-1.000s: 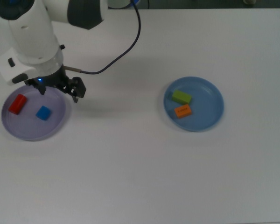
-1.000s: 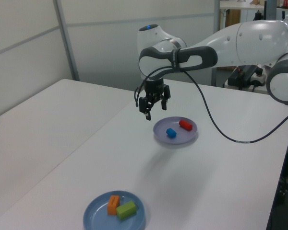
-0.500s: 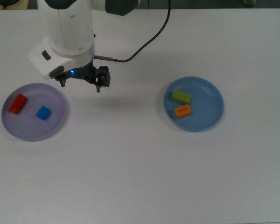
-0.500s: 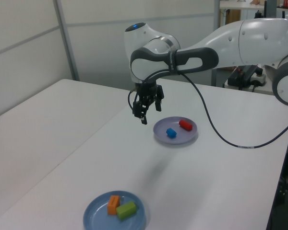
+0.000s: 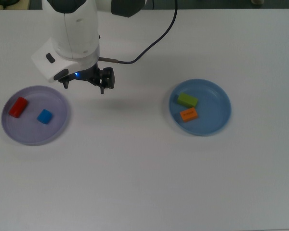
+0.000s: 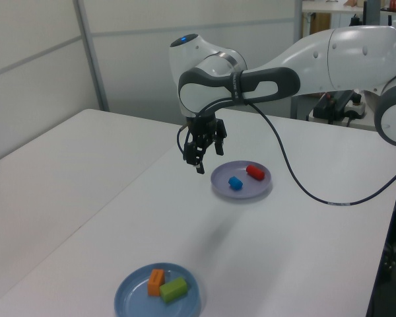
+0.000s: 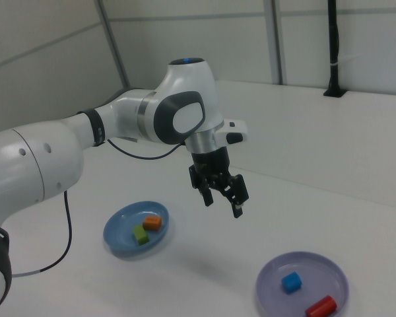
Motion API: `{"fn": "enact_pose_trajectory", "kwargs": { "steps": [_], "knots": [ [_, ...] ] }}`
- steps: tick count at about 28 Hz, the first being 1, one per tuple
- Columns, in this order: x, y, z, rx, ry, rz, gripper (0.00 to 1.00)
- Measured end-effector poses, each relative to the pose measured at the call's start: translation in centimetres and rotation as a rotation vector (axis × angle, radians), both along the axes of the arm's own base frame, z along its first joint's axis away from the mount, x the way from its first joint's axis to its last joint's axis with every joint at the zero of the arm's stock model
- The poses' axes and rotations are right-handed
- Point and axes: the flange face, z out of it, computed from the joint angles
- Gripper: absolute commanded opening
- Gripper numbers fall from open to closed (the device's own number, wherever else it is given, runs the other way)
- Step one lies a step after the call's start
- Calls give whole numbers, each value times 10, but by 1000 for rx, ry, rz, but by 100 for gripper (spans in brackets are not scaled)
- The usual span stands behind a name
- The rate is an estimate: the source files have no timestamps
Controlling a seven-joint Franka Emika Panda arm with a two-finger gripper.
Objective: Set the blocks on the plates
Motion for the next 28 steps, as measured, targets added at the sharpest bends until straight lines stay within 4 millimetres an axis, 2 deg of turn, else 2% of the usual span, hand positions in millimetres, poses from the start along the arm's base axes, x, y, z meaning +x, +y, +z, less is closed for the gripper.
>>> {"fn": "enact_pose_trajectory", "kwargs": {
  "steps": [15, 28],
  "knots": [
    [-4, -8, -3, -3, 26, -14, 100],
    [-4, 6, -4, -1, 37, 5, 100]
  ]
}}
